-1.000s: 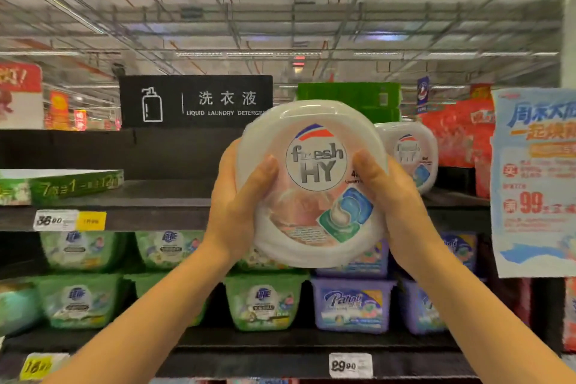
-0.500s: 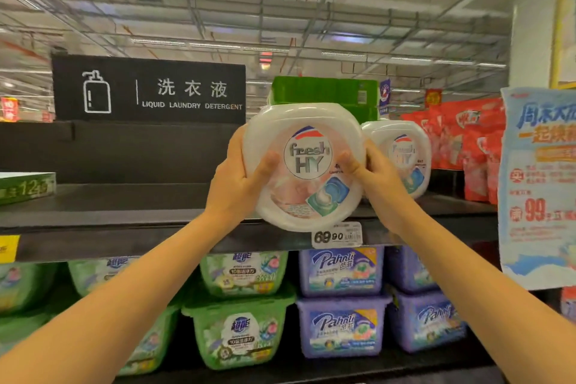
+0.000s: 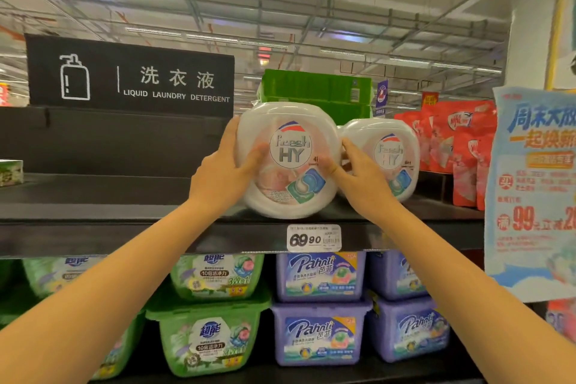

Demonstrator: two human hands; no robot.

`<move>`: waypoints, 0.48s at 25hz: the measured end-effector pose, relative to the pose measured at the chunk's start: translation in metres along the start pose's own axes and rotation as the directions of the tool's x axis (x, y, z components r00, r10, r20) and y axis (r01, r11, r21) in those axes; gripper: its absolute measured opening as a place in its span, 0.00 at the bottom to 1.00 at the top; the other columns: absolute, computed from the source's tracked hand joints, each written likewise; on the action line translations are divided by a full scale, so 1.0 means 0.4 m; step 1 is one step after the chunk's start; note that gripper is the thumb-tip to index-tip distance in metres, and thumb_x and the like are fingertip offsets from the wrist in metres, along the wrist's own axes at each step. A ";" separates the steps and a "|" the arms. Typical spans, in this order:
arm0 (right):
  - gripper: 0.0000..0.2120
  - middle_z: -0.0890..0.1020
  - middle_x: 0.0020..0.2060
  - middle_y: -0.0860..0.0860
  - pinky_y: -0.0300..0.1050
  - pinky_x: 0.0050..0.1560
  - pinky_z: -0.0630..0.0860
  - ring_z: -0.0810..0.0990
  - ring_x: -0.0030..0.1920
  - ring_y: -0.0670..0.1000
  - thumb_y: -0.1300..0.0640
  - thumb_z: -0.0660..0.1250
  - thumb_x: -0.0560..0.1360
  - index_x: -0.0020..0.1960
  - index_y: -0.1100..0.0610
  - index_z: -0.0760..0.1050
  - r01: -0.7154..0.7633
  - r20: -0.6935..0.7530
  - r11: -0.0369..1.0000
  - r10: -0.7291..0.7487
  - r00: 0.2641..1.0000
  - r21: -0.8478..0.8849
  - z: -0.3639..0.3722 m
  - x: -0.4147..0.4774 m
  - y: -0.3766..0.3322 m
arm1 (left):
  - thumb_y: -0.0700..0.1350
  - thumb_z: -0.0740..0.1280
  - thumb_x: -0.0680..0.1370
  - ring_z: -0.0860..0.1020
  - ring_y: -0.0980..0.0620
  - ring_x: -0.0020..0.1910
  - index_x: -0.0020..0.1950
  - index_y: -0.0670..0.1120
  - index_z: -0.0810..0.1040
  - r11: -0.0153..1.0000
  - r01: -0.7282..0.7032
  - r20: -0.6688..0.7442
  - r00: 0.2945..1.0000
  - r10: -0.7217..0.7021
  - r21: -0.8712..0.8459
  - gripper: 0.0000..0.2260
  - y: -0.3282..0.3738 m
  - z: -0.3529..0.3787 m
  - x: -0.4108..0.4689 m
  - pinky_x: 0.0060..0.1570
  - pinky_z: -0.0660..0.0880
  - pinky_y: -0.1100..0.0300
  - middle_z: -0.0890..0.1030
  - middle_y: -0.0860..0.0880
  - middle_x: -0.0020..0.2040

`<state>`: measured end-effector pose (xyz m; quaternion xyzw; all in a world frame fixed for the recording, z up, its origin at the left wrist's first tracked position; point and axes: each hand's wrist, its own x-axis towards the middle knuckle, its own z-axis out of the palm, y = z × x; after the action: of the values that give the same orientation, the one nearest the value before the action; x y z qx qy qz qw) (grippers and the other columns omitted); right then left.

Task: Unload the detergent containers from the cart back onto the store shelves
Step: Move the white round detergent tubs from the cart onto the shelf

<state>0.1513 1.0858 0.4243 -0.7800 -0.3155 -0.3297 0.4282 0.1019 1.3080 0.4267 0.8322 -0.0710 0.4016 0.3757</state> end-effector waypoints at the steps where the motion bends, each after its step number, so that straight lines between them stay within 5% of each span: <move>1: 0.23 0.78 0.57 0.50 0.39 0.52 0.74 0.77 0.56 0.50 0.44 0.64 0.76 0.67 0.55 0.71 0.004 -0.034 0.997 -0.006 0.999 -0.076 -0.016 -0.004 0.016 | 0.72 0.62 0.67 0.76 0.43 0.61 0.77 0.61 0.49 0.998 0.025 0.017 1.000 -0.024 -0.058 0.43 0.007 0.002 -0.008 0.62 0.73 0.42 0.74 0.47 0.67; 5: 0.36 0.66 0.68 0.57 0.57 0.67 0.63 0.64 0.68 0.59 0.47 0.75 0.68 0.70 0.55 0.65 -0.060 -0.342 0.931 -0.071 0.937 -0.359 -0.103 -0.009 0.095 | 0.70 0.76 0.49 0.67 0.47 0.70 0.77 0.57 0.44 0.982 0.057 0.029 0.998 -0.052 -0.182 0.65 0.046 0.045 -0.038 0.68 0.68 0.44 0.63 0.48 0.73; 8: 0.55 0.54 0.73 0.59 0.56 0.73 0.55 0.54 0.74 0.59 0.45 0.80 0.62 0.77 0.54 0.49 -0.294 -0.326 0.936 0.222 0.919 -0.193 -0.148 0.010 0.161 | 0.69 0.72 0.47 0.64 0.45 0.71 0.77 0.55 0.41 0.990 0.068 -0.049 0.996 -0.075 -0.124 0.67 0.050 0.074 -0.037 0.66 0.66 0.42 0.58 0.46 0.74; 12: 0.60 0.59 0.73 0.57 0.57 0.74 0.60 0.60 0.73 0.58 0.49 0.82 0.59 0.77 0.54 0.47 -0.373 -0.220 0.927 0.372 0.902 0.039 -0.142 0.031 0.239 | 0.70 0.73 0.47 0.65 0.47 0.71 0.77 0.56 0.42 0.988 0.079 -0.066 0.994 -0.089 -0.136 0.66 0.028 0.088 -0.015 0.65 0.68 0.43 0.60 0.48 0.74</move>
<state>0.2187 0.9970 0.4137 -0.7847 -0.1100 -0.3278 0.5145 0.1146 1.2749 0.4148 0.7925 -0.0486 0.4096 0.4492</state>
